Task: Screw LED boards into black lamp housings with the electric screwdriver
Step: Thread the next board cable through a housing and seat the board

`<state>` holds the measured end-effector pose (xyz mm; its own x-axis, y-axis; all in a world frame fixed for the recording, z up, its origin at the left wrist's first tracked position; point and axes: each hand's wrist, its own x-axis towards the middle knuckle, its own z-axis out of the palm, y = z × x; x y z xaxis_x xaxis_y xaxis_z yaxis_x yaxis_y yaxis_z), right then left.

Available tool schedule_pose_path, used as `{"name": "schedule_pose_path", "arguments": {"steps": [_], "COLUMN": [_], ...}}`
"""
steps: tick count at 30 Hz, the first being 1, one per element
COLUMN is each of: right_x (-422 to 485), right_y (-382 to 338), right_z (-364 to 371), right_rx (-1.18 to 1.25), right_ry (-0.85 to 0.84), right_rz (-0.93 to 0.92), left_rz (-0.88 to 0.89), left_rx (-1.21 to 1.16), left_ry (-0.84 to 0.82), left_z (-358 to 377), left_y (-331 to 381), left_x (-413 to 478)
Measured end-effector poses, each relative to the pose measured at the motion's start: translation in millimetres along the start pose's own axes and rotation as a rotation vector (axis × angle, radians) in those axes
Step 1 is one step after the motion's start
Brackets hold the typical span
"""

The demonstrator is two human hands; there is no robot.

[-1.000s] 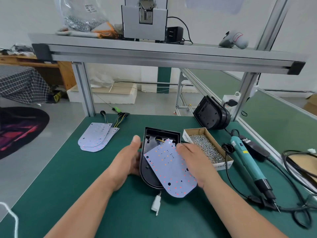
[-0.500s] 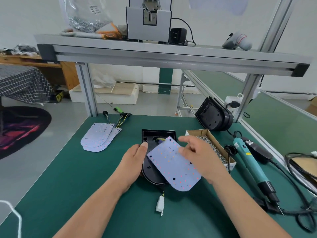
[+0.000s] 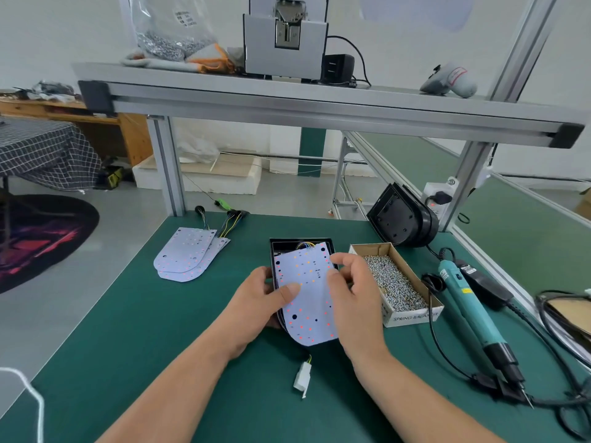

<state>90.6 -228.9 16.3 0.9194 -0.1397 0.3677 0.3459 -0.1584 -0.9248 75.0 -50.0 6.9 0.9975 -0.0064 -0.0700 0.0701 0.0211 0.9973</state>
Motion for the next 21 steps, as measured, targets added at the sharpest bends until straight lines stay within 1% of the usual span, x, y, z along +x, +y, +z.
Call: {"name": "schedule_pose_path", "arguments": {"steps": [3, 10, 13, 16, 19, 21], "right_x": [2, -5, -2, 0, 3, 6], "right_y": [-2, -2, -3, -1, 4, 3], "right_z": [1, 5, 5, 4, 3, 2], "right_rx": [0.049, 0.062, 0.143, 0.195, 0.04, -0.118], "right_ry": [0.028, 0.057, 0.046, 0.073, 0.084, 0.037], "right_rz": [0.0, 0.024, 0.02, 0.039, -0.007, -0.064], "left_rz": [0.005, 0.009, 0.011, 0.017, 0.039, 0.037], "left_rx": [0.001, 0.047, 0.055, 0.108, 0.137, 0.1], "left_ry": [0.008, -0.012, 0.001, 0.002, -0.017, 0.007], "left_z": [0, 0, -1, 0, 3, 5], "left_y": [1, 5, 3, 3, 4, 3], "left_x": [-1, -4, -2, -2, -4, -4]}}
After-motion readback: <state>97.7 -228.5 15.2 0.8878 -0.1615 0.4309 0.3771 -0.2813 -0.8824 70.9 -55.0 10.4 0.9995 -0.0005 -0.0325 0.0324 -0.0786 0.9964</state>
